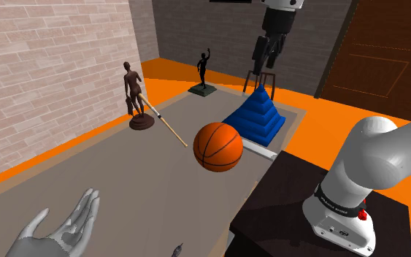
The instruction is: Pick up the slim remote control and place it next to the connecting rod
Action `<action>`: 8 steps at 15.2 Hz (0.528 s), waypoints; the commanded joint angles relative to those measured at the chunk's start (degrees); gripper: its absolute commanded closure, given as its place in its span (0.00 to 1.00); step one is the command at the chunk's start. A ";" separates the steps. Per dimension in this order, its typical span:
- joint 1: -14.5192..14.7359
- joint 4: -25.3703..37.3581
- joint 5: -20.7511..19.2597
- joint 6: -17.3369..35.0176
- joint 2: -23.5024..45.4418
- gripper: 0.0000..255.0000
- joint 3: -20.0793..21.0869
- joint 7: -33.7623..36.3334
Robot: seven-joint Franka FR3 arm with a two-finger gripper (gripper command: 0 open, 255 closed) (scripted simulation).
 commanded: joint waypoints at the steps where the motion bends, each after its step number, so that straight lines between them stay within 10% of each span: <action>1: 0.00 0.00 0.00 0.00 0.00 0.00 0.00 0.00; 8: -1.44 -12.16 -2.46 11.06 -0.21 0.00 -3.84 -4.61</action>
